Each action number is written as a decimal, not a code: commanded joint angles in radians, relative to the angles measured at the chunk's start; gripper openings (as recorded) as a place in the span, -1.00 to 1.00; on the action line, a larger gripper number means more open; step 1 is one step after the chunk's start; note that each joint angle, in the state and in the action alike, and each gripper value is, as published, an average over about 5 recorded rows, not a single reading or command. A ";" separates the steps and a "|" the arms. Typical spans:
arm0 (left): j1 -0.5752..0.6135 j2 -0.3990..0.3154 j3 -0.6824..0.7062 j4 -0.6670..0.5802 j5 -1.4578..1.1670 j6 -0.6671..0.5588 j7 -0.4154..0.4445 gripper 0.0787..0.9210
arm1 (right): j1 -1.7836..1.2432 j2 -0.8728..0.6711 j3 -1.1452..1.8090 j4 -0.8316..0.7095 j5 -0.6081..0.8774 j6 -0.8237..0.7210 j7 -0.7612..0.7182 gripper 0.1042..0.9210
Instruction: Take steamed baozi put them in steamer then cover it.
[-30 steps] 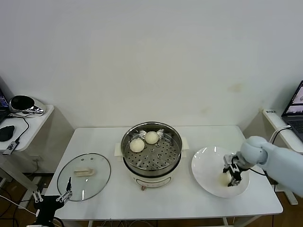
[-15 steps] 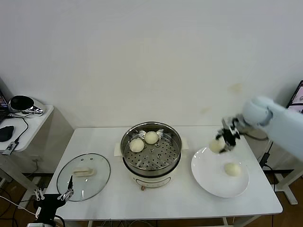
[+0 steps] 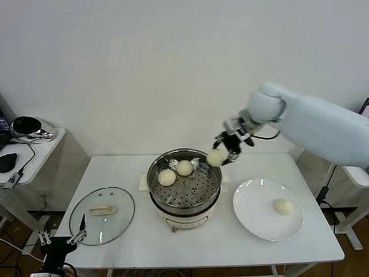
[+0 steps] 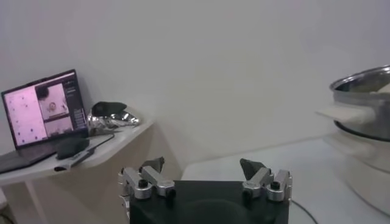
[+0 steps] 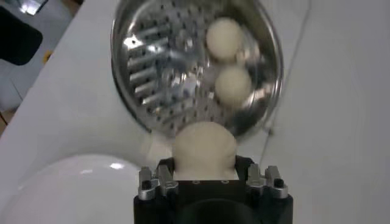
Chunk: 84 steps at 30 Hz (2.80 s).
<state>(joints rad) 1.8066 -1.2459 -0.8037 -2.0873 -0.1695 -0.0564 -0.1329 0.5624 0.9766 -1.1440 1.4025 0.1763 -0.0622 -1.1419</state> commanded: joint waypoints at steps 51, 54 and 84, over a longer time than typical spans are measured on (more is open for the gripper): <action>-0.013 -0.008 -0.001 0.011 -0.008 -0.010 -0.003 0.77 | -0.005 0.264 -0.142 -0.098 -0.174 0.438 0.011 0.76; -0.015 -0.003 -0.002 0.009 -0.010 -0.009 -0.003 0.77 | 0.050 0.190 -0.135 -0.054 -0.115 0.365 -0.023 0.76; -0.041 0.027 0.045 0.007 0.010 -0.001 -0.001 0.77 | -0.472 -0.608 0.310 0.148 -0.284 -0.206 -0.005 0.76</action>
<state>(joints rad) 1.7648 -1.2203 -0.7631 -2.0800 -0.1613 -0.0584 -0.1341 0.4008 0.5199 -1.0762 1.5732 0.0017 -0.2259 -1.1463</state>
